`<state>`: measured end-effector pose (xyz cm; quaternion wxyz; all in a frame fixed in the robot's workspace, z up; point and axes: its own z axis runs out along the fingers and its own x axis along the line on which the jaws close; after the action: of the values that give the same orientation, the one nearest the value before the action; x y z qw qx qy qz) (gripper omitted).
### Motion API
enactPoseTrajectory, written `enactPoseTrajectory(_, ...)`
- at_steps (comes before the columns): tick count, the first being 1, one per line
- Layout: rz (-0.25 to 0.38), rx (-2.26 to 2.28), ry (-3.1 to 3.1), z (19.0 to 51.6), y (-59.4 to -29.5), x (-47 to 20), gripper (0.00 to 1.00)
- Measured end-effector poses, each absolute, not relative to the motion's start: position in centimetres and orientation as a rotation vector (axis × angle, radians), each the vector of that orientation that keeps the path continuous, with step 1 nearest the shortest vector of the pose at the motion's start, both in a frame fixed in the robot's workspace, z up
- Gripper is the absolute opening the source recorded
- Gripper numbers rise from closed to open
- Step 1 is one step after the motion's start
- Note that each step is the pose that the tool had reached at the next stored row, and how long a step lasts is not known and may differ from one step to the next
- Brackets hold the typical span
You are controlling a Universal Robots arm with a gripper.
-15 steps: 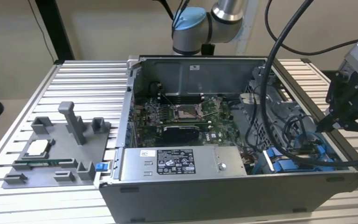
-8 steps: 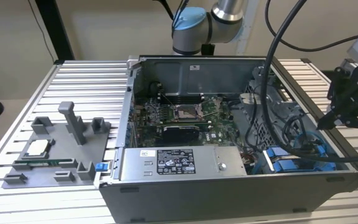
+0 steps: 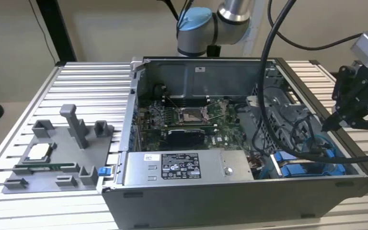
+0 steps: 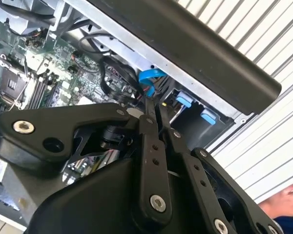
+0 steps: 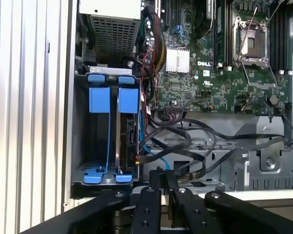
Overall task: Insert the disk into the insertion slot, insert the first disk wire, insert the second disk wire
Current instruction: 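Insert the second disk wire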
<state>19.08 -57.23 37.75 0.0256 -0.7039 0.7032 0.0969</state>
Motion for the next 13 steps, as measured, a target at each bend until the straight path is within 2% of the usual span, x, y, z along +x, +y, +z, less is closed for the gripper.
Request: enactPoseTrajectory(13,0.293,-2.174,2.171,38.2,-57.5,16.7,0.00)
